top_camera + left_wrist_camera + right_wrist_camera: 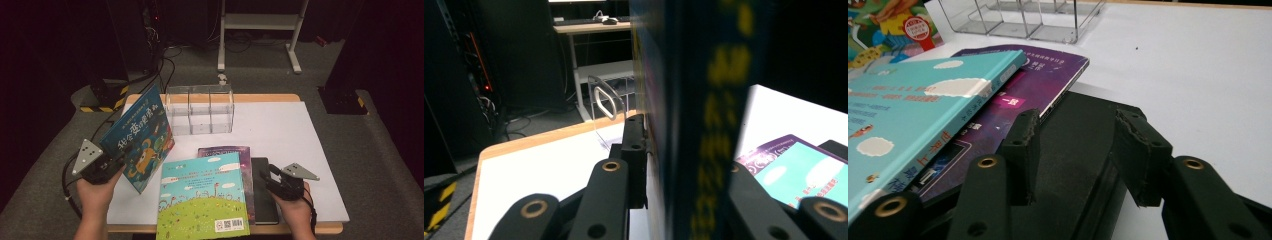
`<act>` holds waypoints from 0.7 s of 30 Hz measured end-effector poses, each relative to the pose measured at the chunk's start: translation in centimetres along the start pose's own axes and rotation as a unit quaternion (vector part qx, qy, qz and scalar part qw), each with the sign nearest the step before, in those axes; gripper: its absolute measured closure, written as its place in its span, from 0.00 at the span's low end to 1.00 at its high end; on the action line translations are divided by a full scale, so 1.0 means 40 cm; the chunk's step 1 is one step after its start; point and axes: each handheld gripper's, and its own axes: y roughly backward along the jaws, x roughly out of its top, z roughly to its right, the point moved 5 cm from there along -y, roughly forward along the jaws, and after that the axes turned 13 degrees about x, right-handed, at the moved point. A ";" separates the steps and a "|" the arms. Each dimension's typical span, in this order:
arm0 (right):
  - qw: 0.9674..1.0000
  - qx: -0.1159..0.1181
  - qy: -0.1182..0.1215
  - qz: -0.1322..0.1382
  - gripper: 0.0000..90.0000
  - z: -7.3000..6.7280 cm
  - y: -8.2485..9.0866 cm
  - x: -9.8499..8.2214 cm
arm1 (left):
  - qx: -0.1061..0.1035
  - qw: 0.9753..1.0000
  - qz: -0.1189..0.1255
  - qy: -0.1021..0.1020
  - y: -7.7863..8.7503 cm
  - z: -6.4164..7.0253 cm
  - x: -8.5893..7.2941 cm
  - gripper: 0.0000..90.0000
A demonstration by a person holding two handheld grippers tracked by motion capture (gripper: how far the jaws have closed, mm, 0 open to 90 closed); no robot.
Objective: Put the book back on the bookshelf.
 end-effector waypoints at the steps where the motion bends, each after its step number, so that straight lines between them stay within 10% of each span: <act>1: 1.000 0.001 0.001 -0.003 0.58 0.002 -0.005 0.000 | -0.002 1.000 -0.001 0.003 -0.002 -0.002 0.002 0.86; 21: 1.000 0.003 -0.017 0.012 0.61 0.020 0.042 -0.030 | 0.008 1.000 -0.002 -0.004 -0.060 0.039 0.085 0.92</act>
